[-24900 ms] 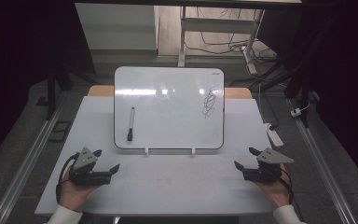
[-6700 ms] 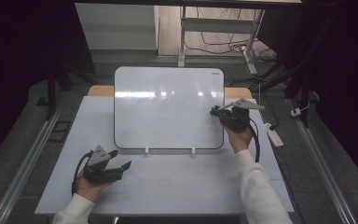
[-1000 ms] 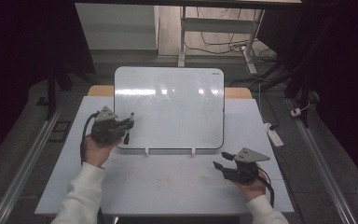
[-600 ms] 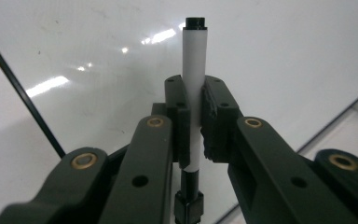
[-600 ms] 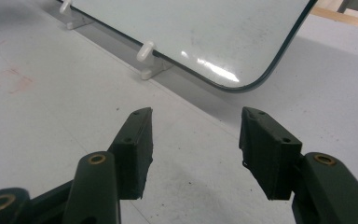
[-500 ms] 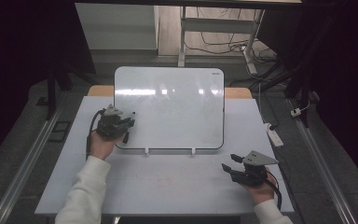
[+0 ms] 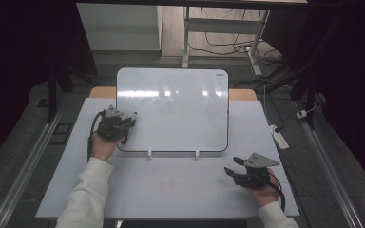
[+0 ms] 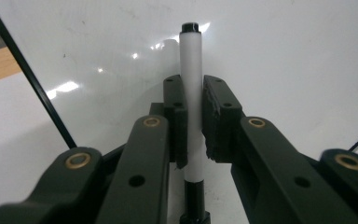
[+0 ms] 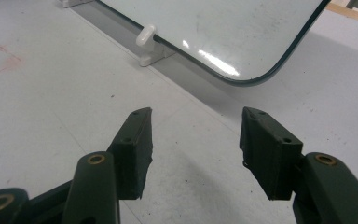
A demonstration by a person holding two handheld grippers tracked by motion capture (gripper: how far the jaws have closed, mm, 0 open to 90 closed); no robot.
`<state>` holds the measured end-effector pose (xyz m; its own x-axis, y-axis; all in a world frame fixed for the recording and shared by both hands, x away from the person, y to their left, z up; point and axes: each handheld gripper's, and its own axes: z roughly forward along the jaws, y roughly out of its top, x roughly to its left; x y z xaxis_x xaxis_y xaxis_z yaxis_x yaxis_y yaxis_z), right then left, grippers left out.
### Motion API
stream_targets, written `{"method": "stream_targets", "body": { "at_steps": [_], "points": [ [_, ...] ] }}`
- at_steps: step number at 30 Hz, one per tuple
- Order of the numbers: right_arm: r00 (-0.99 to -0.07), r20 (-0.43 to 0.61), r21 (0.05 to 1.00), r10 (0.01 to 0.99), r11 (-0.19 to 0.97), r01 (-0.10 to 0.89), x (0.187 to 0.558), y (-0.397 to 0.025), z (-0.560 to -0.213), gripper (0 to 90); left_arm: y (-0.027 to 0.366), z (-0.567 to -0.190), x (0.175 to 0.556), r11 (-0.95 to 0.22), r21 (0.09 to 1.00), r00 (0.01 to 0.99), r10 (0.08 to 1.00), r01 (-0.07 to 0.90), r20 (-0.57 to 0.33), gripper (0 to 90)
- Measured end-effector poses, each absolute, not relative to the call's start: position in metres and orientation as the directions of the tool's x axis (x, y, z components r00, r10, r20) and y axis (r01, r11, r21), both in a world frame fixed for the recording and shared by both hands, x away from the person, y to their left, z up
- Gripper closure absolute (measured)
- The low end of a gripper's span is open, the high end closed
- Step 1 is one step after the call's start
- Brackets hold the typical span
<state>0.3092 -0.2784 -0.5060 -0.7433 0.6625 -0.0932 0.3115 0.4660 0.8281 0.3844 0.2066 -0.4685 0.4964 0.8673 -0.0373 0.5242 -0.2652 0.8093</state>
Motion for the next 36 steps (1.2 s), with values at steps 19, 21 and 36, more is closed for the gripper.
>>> {"method": "stream_targets", "body": {
  "at_steps": [19,21,36],
  "points": [
    [-0.730,-0.109,0.845,0.675,0.450,0.290,0.311,-0.289,-0.503,41.5,0.203,-0.442,0.342,-0.265,0.861,0.551,0.834,0.434,-0.021,41.7],
    [-0.724,-0.101,0.855,0.682,0.432,0.288,0.312,-0.294,-0.503,40.7,0.203,-0.440,0.331,-0.274,0.862,0.563,0.826,0.426,-0.016,39.4],
    [-0.701,-0.071,0.888,0.710,0.365,0.279,0.315,-0.327,-0.501,36.1,0.238,-0.462,0.267,-0.286,0.842,0.601,0.798,0.458,-0.056,34.0]
  ]
}}
